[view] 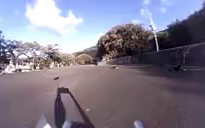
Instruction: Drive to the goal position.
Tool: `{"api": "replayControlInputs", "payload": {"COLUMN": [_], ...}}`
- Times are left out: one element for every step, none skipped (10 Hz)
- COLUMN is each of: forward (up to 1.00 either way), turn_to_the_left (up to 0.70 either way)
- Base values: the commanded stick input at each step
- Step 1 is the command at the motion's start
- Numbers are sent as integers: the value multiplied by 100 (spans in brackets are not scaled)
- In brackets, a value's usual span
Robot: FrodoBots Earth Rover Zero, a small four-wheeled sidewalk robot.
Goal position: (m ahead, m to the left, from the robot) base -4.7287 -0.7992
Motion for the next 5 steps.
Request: {"api": "replayControlInputs", "payload": {"forward": [6, 6, 6, 6, 6], "turn_to_the_left": [0, 0, 0, 0, 1]}}
